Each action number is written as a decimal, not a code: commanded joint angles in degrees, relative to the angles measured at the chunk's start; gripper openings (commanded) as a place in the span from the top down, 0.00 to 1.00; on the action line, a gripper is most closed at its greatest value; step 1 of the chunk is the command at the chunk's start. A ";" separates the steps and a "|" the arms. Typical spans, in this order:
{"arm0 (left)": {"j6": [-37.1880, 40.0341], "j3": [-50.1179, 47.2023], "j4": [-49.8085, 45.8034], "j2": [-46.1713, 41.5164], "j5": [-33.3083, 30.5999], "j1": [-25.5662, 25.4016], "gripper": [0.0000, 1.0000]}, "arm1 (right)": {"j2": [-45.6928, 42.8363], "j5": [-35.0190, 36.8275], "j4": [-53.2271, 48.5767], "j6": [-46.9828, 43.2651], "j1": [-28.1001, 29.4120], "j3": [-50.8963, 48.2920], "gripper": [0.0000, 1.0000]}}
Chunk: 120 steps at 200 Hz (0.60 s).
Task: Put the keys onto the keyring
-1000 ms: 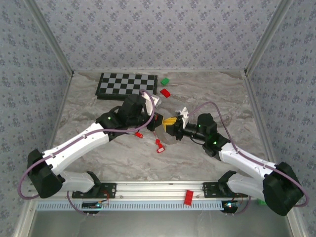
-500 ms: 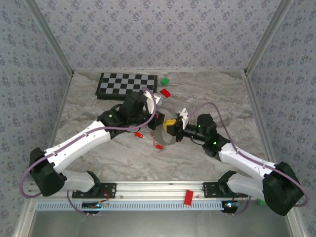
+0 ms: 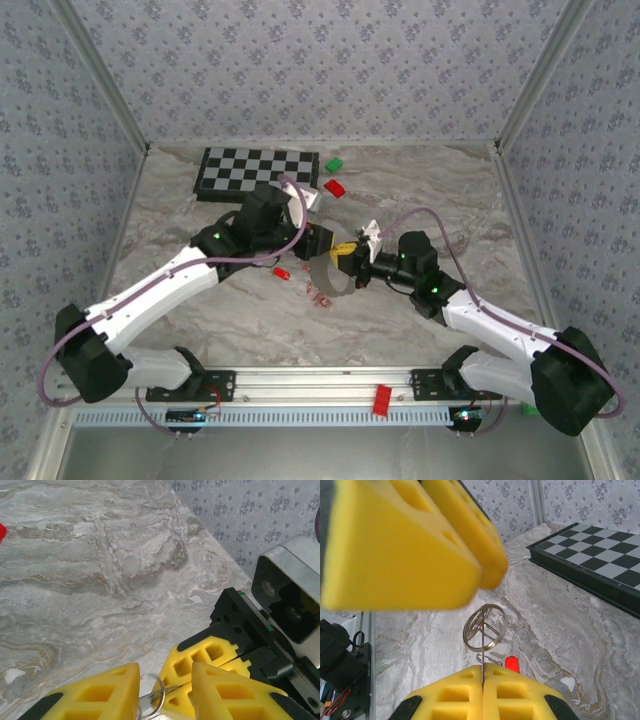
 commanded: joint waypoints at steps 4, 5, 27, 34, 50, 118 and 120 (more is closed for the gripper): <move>-2.05 -3.20 4.68 -5.43 0.07 1.27 0.67 | 0.00 0.27 3.03 0.92 0.04 -0.45 1.00; -2.08 -3.31 4.75 -5.67 -0.03 1.29 0.67 | 0.00 0.27 3.02 0.91 0.05 -0.42 1.00; -3.56 -7.27 7.28 -9.48 -2.13 2.12 0.65 | -0.14 0.61 3.35 0.99 0.10 -0.64 1.00; -4.38 -8.59 8.35 -10.54 -2.30 2.21 0.65 | -0.25 0.72 3.48 0.97 0.20 -0.73 1.00; -6.44 -11.41 10.64 -12.22 -2.66 2.31 0.65 | -0.47 1.41 3.63 0.98 0.27 -1.02 1.00; -16.82 -20.22 21.27 -14.22 -3.38 -0.29 0.67 | -1.41 9.19 3.11 -1.99 3.22 -1.52 1.00; -16.93 -20.06 21.17 -14.10 -3.73 -0.52 0.67 | -1.47 9.58 3.02 -2.17 3.33 -1.52 1.00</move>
